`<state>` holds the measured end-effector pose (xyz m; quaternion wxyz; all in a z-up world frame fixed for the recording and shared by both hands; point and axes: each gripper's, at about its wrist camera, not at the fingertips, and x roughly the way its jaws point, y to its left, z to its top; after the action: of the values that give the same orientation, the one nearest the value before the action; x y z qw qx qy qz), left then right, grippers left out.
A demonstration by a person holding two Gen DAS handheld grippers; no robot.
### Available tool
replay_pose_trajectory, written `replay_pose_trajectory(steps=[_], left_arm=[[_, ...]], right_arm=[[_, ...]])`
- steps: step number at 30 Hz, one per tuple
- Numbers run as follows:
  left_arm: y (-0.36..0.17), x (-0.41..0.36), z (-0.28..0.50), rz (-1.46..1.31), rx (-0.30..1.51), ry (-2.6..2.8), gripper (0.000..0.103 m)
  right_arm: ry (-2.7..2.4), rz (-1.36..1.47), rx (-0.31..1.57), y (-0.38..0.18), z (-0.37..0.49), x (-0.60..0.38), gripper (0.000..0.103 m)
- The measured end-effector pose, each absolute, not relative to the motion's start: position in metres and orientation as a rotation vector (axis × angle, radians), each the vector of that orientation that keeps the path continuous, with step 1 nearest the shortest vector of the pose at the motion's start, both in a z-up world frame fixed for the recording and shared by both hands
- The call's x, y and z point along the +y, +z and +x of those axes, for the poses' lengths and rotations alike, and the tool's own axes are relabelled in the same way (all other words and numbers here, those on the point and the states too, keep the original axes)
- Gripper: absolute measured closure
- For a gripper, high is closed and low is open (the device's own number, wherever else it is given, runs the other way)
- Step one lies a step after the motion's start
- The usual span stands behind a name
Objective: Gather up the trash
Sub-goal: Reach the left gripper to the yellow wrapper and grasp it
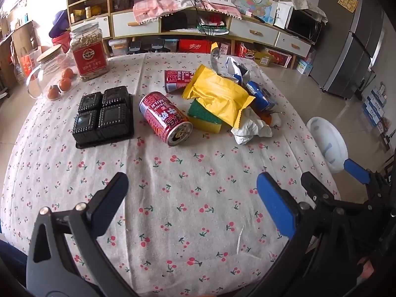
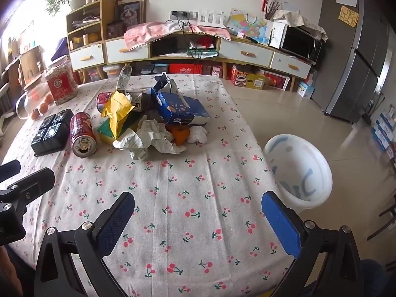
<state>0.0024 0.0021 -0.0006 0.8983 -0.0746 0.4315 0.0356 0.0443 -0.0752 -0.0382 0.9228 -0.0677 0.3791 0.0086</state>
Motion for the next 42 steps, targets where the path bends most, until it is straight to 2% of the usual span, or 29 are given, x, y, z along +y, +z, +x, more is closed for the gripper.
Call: replay_pose_trajectory(steps=[4, 11, 17, 24, 29, 32, 38, 39, 41, 42], left_arm=[[-0.002, 0.008, 0.005, -0.170, 0.903, 0.084, 0.000], [0.005, 0.038, 0.010, -0.237, 0.910, 0.101, 0.000], [0.019, 0.061, 0.023, -0.245, 0.933, 0.129, 0.000], [0.044, 0.072, 0.046, -0.237, 0.839, 0.066, 0.000], [0.054, 0.066, 0.081, -0.259, 0.895, -0.008, 0.000], [0.057, 0.051, 0.100, -0.253, 0.862, -0.043, 0.000], [0.029, 0.029, 0.118, -0.279, 0.877, -0.106, 0.002], [0.026, 0.028, 0.121, -0.298, 0.892, -0.118, 0.002], [0.025, 0.024, 0.126, -0.307, 0.903, -0.114, 0.003], [0.024, 0.022, 0.129, -0.313, 0.915, -0.112, 0.003]], right_arm=[[0.027, -0.121, 0.761, -0.039, 0.045, -0.075, 0.000], [0.086, -0.037, 0.880, -0.042, 0.059, -0.084, 0.001], [0.096, -0.024, 0.910, -0.035, 0.074, -0.086, 0.001], [0.152, 0.004, 0.934, -0.013, 0.113, -0.083, 0.005], [0.216, 0.056, 1.003, 0.001, 0.160, -0.085, 0.006], [0.205, 0.151, 1.045, 0.003, 0.198, -0.099, 0.006], [0.264, 0.263, 1.088, -0.022, 0.219, -0.114, 0.006], [0.255, 0.271, 1.101, -0.030, 0.217, -0.116, 0.007], [0.260, 0.289, 1.143, -0.042, 0.218, -0.119, 0.017], [0.265, 0.296, 1.158, -0.045, 0.220, -0.119, 0.017]])
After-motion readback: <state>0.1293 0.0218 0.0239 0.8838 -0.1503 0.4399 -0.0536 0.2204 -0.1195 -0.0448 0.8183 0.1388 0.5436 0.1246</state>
